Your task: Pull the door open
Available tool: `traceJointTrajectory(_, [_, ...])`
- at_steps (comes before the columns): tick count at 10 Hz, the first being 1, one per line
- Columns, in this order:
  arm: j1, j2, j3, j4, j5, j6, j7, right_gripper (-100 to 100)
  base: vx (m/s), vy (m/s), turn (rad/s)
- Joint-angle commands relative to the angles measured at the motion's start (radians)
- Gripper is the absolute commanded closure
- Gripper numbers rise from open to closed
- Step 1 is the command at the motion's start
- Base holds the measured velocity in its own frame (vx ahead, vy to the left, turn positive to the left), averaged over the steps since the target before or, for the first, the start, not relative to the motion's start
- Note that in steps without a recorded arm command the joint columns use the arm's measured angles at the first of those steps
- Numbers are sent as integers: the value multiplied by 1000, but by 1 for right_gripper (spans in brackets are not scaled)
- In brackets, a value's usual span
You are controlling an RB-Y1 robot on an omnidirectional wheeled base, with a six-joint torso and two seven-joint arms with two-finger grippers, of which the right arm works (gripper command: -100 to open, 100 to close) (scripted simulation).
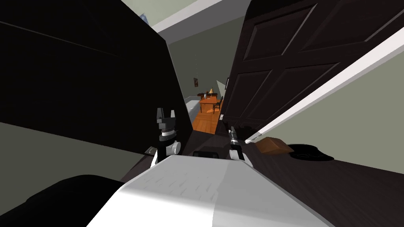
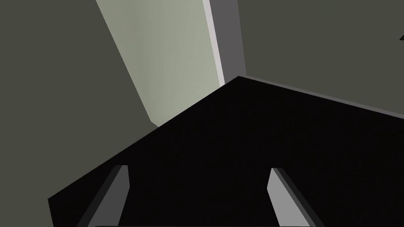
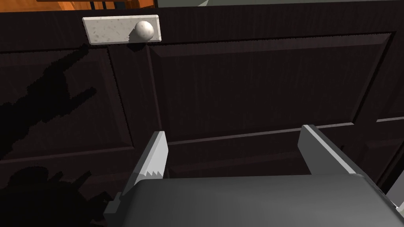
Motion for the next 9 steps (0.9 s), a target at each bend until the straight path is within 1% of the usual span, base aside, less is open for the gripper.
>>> traceJointTrajectory(1, [-8,-2,-4,29,-2,-5,-4,-100,84,-9,23])
traceJointTrajectory(4, [-26,-2,-10,85,-3,-17,-8,-100,102,-13,23])
traceJointTrajectory(5, [-37,-2,-13,122,-5,-26,-10,-100,130,-21,46])
traceJointTrajectory(6, [-43,-2,-15,140,-5,-30,-11,-100,137,-6,35])
traceJointTrajectory(7, [-53,-1,-19,172,-6,-37,-14,-100,152,2,25])
traceJointTrajectory(8, [-58,-1,-20,188,-7,-41,-15,-100,152,-1,22])
traceJointTrajectory(9, [-67,0,-24,219,-8,-48,-17,-100,151,5,32])
